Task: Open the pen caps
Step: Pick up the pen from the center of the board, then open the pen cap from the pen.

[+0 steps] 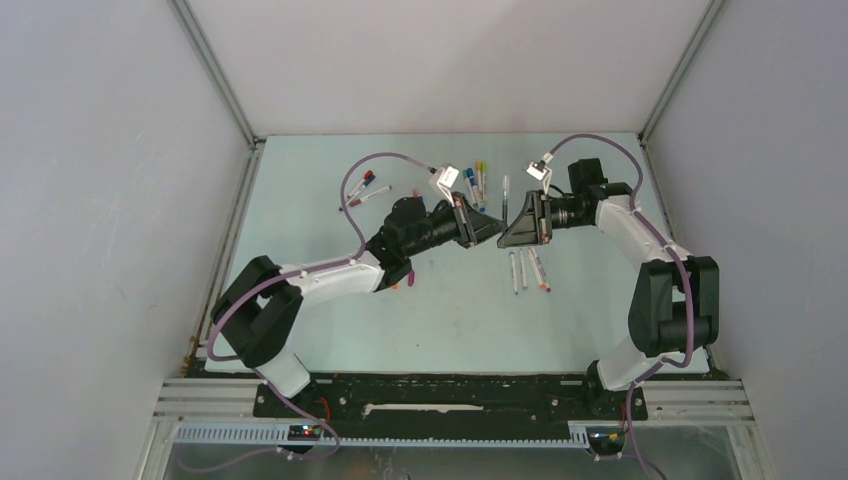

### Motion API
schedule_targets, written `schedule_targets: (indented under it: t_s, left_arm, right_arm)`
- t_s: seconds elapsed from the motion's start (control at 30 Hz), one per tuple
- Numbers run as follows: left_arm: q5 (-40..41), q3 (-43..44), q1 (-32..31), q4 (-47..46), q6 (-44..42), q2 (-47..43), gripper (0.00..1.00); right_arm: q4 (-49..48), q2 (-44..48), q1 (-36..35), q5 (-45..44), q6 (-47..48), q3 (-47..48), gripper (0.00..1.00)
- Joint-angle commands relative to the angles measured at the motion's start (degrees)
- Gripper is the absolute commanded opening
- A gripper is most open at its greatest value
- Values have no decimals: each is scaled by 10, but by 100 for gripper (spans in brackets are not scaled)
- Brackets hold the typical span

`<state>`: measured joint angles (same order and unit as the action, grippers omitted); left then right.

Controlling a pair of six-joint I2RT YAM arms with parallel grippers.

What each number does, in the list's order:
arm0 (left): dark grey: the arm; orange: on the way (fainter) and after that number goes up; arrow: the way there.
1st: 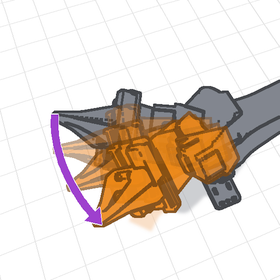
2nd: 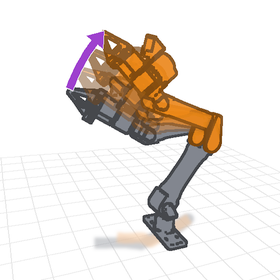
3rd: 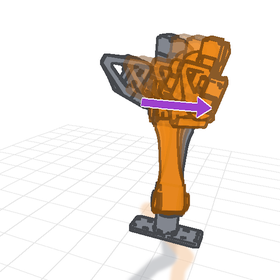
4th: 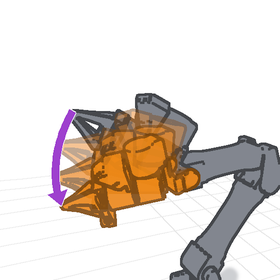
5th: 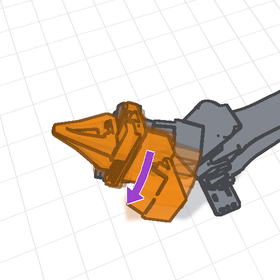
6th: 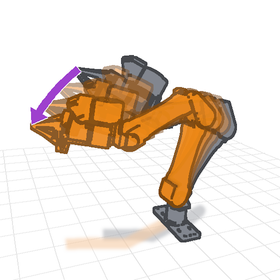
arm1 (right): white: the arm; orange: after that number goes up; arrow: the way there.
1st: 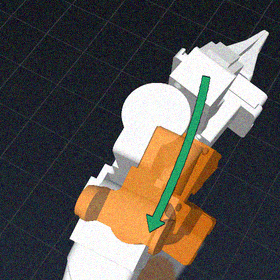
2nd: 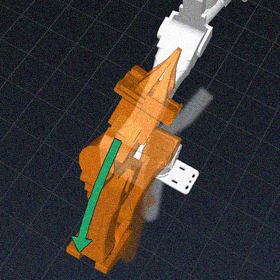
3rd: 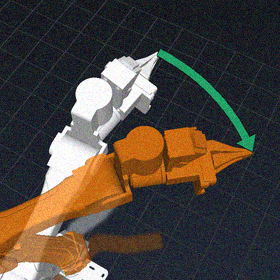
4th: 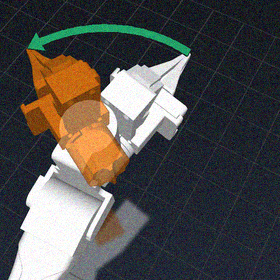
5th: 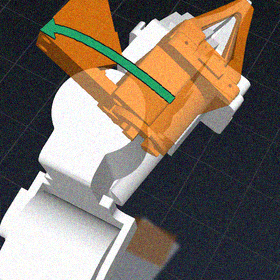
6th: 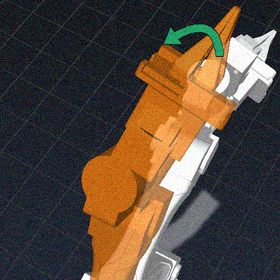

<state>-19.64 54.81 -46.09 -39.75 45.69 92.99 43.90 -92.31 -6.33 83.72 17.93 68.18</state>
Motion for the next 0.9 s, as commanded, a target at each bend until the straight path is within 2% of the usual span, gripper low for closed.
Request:
schedule_targets:
  t_s: [0.0,0.2,0.33,0.43,0.7,0.87]
  left_arm:
    - [20,31,-5,-3,-11,-22,18]
    - [26,24,17,23,-5,-56,56]
    - [-1,10,38,-11,28,-63,66]
    - [-1,17,48,6,42,-64,68]
    - [21,43,49,99,14,-73,66]
    - [26,45,49,101,16,-74,61]
  right_arm:
    - [-7,6,-13,1,-7,6,0]
    - [49,10,-15,-10,77,6,0]
    - [66,16,-28,-30,106,8,0]
    - [90,14,-42,-52,129,18,0]
    - [96,14,-62,-81,139,21,0]
    - [98,11,-69,-86,142,22,0]
